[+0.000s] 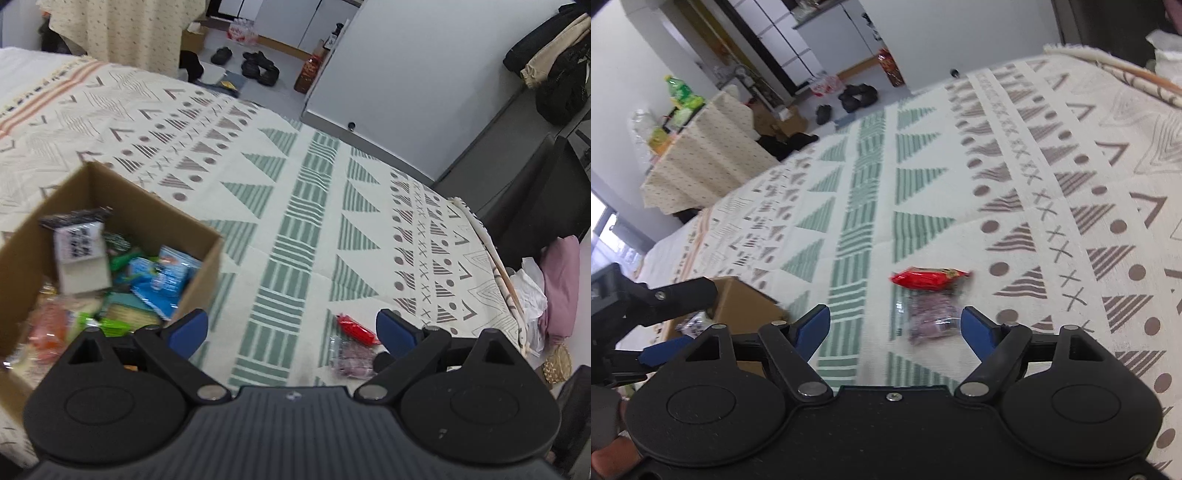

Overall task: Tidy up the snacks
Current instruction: 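Move both tools back toward the red candy bar and purple candy, then grasp the red candy bar with the left tool while the right tool grasps the purple candy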

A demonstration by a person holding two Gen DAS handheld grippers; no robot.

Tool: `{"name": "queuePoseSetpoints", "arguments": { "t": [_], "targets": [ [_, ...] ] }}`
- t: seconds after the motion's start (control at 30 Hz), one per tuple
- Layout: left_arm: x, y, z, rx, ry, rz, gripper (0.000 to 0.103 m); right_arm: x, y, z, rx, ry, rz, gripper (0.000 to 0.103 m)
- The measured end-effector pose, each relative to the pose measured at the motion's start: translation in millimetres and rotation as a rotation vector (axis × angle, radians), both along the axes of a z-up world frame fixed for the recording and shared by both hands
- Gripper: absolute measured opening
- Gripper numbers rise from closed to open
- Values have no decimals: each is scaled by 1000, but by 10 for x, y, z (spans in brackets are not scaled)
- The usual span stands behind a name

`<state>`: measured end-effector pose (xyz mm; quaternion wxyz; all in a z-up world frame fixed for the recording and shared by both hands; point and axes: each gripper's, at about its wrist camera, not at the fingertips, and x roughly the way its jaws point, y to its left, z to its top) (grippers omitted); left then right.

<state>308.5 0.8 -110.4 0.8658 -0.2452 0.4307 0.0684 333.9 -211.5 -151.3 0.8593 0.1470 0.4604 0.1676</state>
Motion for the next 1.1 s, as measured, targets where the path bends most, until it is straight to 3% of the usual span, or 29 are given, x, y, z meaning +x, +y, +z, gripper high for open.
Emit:
{"name": "queuePoseSetpoints", "arguments": {
  "t": [0.4, 0.5, 0.63, 0.97, 1.03, 1.1],
  "targets": [
    [400, -179, -413, -51, 54, -40, 95, 283, 121, -442, -45, 84, -1, 63],
    [482, -223, -501, -55, 63, -53, 95, 305, 118, -519, -61, 103, 19, 43],
    [594, -302, -610, -54, 73, -78, 95, 293, 76, -505, -71, 92, 27, 34],
    [803, -651, -796, -41, 85, -140, 94, 246, -282, -435, -62, 88, -48, 30],
    [829, -697, -843, -64, 98, -131, 89, 239, -368, -429, -67, 86, -71, 30],
    [858, -732, -894, -86, 117, -117, 76, 238, -453, -423, -72, 84, -99, 30]
  ]
}}
